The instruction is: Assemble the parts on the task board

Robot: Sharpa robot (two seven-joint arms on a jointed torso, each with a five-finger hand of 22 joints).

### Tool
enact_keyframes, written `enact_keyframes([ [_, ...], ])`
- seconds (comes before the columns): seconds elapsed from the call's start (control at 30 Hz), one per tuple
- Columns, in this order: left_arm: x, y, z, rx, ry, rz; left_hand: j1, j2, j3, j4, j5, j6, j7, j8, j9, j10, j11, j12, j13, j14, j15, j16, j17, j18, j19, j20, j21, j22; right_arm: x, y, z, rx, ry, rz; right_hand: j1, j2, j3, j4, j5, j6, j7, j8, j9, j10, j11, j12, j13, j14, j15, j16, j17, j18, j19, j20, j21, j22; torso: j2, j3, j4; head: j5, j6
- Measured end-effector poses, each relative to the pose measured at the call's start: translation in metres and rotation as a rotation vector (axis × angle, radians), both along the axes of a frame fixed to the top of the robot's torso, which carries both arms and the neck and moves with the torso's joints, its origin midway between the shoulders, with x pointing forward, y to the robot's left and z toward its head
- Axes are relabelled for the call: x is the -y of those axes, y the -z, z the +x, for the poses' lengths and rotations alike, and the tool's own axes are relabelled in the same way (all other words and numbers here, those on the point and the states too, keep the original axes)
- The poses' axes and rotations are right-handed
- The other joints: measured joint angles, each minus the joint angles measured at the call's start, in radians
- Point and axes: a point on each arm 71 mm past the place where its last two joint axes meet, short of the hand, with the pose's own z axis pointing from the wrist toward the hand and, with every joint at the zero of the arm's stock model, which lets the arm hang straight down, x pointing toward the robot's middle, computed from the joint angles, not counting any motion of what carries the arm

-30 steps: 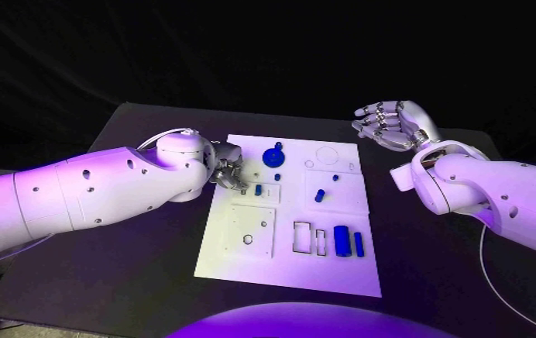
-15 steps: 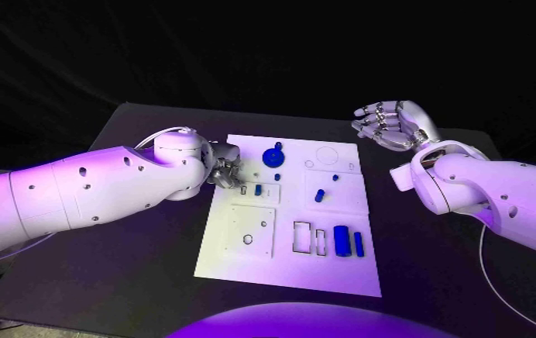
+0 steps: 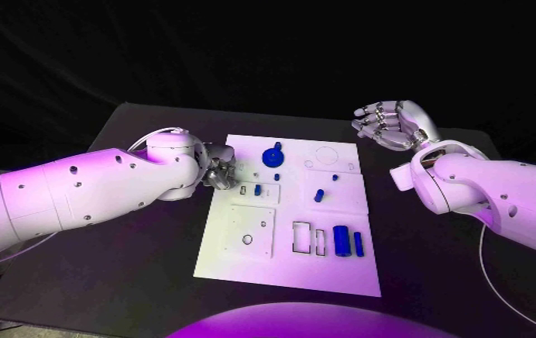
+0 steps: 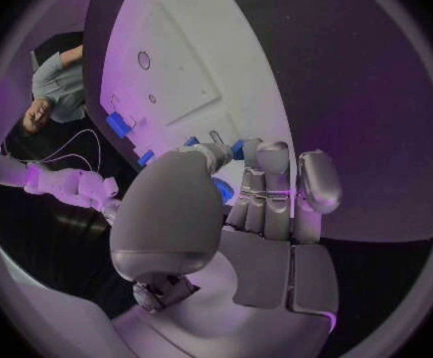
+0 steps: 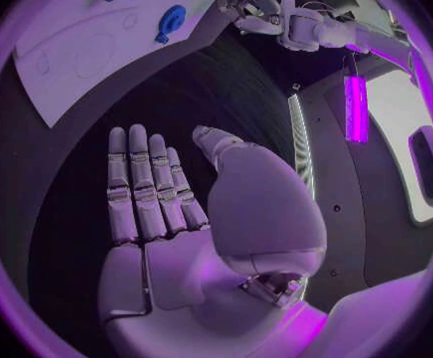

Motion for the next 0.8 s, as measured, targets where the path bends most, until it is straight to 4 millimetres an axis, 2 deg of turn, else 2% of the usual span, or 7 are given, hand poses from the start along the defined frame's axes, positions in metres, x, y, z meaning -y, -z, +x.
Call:
enact_keyframes([
  [0.1, -0.003, 0.0, -0.001, -0.011, -0.008, -0.012, 0.0, 0.0, 0.003, 0.003, 0.0, 0.0, 0.0, 0.0, 0.0, -0.007, 0.0, 0.0, -0.004, -0.004, 0.003, -0.004, -0.002, 0.0, -0.003, 0.003, -0.004, -0.004, 0.0, 0.0, 0.0, 0.0, 0.0, 0.0, 0.0, 0.0, 0.0, 0.0, 0.0, 0.0, 0.0, 0.0, 0.0, 0.0, 0.0, 0.0, 0.0, 0.0, 0.0, 0.0, 0.0, 0.0, 0.0, 0.0, 0.0, 0.0, 0.0, 0.0, -0.0001, 0.0, 0.0],
  [0.17, -0.006, 0.0, -0.002, -0.019, -0.019, -0.02, 0.0, 0.0, 0.059, -0.005, 0.0, -0.003, 0.003, 0.0, -0.003, -0.013, -0.002, -0.001, -0.006, -0.004, 0.003, -0.005, -0.003, 0.0, -0.003, 0.003, -0.004, -0.006, 0.0, 0.0, 0.0, 0.0, 0.0, 0.0, 0.0, 0.0, 0.0, 0.0, 0.0, 0.0, 0.0, 0.0, 0.0, 0.0, 0.0, 0.0, 0.0, 0.0, 0.0, 0.0, 0.0, 0.0, 0.0, 0.0, 0.0, 0.0, 0.0, 0.0005, -0.0002, 0.0, 0.0],
  [0.2, -0.008, 0.0, -0.002, -0.023, -0.025, -0.023, 0.0, 0.0, 0.069, -0.006, 0.0, -0.003, 0.003, 0.0, -0.038, -0.018, -0.003, -0.004, -0.007, -0.004, 0.003, -0.008, -0.004, 0.0, -0.003, 0.003, -0.004, -0.006, 0.001, 0.0, 0.0, -0.001, 0.001, 0.0, 0.0, 0.0, 0.0, 0.0, 0.0, 0.0, 0.0, 0.0, 0.0, 0.0, 0.0, 0.0, 0.0, 0.0, 0.0, 0.0, 0.0, 0.0, 0.0, 0.0, 0.0, 0.0, 0.0, 0.0006, -0.0002, 0.0, -0.001],
  [0.23, -0.01, 0.0, -0.002, -0.025, -0.031, -0.027, 0.0, 0.0, 0.095, -0.015, 0.0, -0.003, 0.003, 0.0, -0.126, -0.018, -0.003, -0.004, -0.009, -0.004, 0.003, -0.008, -0.004, 0.0, -0.004, 0.003, -0.007, -0.007, 0.001, 0.0, 0.0, -0.001, 0.0, 0.0, 0.0, 0.0, 0.0, 0.0, 0.0, 0.0, 0.0, 0.0, 0.0, 0.0, 0.0, 0.0, 0.0, 0.0, 0.0, 0.0, 0.0, 0.0, 0.0, 0.0, 0.0, 0.0, 0.0, 0.0006, -0.0002, 0.0, -0.001],
  [0.7, -0.03, -0.002, 0.003, -0.077, -0.126, -0.099, -0.001, -0.001, 0.113, -0.009, -0.003, -0.007, 0.001, 0.0, -0.127, -0.017, -0.007, 0.023, 0.024, -0.008, -0.001, -0.008, -0.005, 0.0, -0.007, 0.0, -0.008, -0.008, 0.001, 0.0, 0.0, -0.002, 0.0, 0.0, 0.0, 0.0, -0.003, -0.003, 0.004, 0.0, 0.0, 0.0, 0.0, 0.0, 0.0, 0.0, 0.0, 0.0, 0.0, 0.0, 0.0, 0.0, 0.0, 0.0, -0.003, -0.002, 0.0, 0.0006, -0.0007, -0.001, 0.0],
  [0.8, -0.034, -0.001, 0.004, -0.085, -0.142, -0.109, -0.009, -0.009, 0.113, -0.009, -0.003, -0.007, 0.001, 0.0, -0.127, -0.012, -0.013, 0.029, 0.033, -0.007, -0.001, -0.008, -0.005, 0.0, -0.007, 0.0, -0.008, -0.007, 0.001, 0.0, 0.0, -0.003, 0.0, 0.0, 0.0, 0.0, -0.003, -0.003, 0.004, 0.0, 0.0, 0.0, 0.0, 0.0, 0.0, 0.0, 0.0, 0.0, 0.0, 0.0, 0.0, 0.0, 0.0, 0.0, -0.003, -0.002, 0.0, 0.0002, -0.0007, -0.001, -0.002],
])
